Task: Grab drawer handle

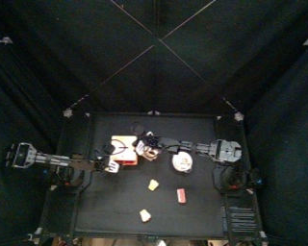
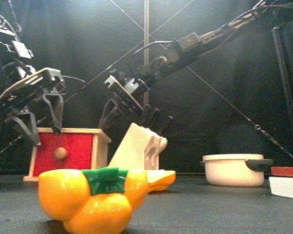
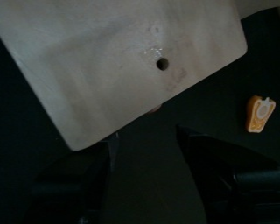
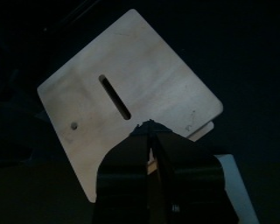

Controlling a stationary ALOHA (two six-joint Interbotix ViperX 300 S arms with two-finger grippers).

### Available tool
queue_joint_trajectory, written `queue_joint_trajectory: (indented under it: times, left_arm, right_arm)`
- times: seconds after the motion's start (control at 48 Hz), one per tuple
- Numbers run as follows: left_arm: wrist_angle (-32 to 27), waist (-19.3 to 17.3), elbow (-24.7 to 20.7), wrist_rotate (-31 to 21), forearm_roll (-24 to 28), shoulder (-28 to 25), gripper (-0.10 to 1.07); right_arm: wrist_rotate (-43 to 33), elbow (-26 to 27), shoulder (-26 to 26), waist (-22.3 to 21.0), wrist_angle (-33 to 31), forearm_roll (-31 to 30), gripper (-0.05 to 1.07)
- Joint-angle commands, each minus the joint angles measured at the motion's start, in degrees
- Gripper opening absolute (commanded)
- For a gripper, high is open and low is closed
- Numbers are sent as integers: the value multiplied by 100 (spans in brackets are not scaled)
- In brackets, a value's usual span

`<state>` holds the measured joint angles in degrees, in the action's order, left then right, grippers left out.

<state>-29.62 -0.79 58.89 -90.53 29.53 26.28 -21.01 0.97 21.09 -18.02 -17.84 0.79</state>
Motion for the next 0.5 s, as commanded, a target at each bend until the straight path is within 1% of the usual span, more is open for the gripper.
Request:
queue_joint_trajectory:
  times: [0.0, 0.167, 0.333, 0.479]
  left_arm:
    - [9, 18, -167, -237, 211, -97, 90]
    - [9, 53, -185, -1028, 536, -369, 90]
    - [-44, 105, -229, -1854, 1011, -624, 90]
    - [-53, 158, -316, -2558, 1433, -861, 90]
  right_arm:
    - [-9, 176, -114, -44, -9, 0, 36]
    - [-18, 211, -79, -53, -26, 35, 36]
    - [-26, 220, -26, -62, -44, 44, 36]
    - [-26, 220, 18, -70, -220, 35, 36]
